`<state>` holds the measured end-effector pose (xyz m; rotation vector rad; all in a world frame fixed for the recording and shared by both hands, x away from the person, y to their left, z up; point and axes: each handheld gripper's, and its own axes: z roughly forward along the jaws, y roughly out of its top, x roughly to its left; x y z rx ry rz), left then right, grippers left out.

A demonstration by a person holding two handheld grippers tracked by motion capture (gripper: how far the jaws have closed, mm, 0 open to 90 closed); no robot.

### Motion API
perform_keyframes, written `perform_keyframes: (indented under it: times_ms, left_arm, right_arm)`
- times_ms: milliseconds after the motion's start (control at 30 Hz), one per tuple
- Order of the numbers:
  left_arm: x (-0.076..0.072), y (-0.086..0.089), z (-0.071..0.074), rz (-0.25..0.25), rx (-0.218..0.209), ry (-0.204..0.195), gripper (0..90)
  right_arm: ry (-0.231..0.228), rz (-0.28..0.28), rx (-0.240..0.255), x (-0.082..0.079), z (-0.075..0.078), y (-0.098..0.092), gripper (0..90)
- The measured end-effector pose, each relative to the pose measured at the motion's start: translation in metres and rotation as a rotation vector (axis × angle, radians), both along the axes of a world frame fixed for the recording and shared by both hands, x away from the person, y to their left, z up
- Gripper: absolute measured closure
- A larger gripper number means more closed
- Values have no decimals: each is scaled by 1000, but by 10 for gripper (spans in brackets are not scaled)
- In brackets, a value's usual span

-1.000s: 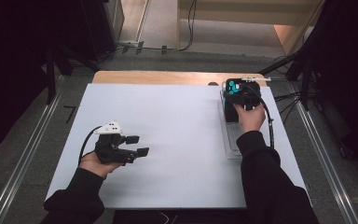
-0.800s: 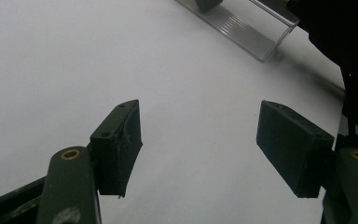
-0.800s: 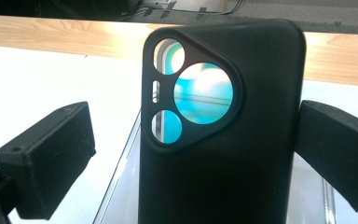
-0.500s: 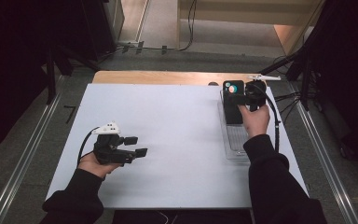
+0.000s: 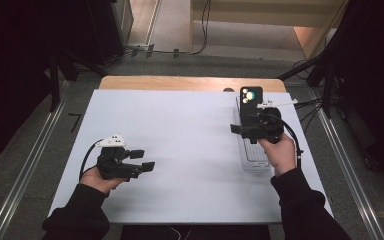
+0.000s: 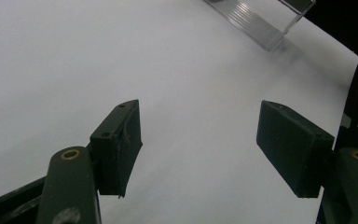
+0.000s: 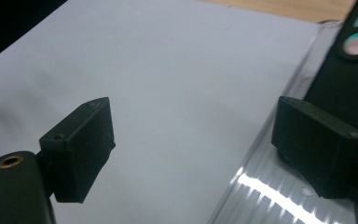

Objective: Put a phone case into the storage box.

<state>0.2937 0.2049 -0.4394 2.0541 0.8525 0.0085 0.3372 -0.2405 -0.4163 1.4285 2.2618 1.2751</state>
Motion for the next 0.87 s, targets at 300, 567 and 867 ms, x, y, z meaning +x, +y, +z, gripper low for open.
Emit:
perform_keyframes:
  times_ms: [300, 567, 867]
  left_arm:
    - [-5, 4, -2, 2, 4, -9, 311]
    - [-7, 8, -6, 8, 7, -7, 311]
    - [-9, 9, -6, 12, 8, -13, 311]
  right_arm:
    - [23, 194, 11, -36, -8, 11, 224]
    - [20, 274, 4, -63, -20, 10, 229]
    - [17, 265, -25, -78, -34, -6, 228]
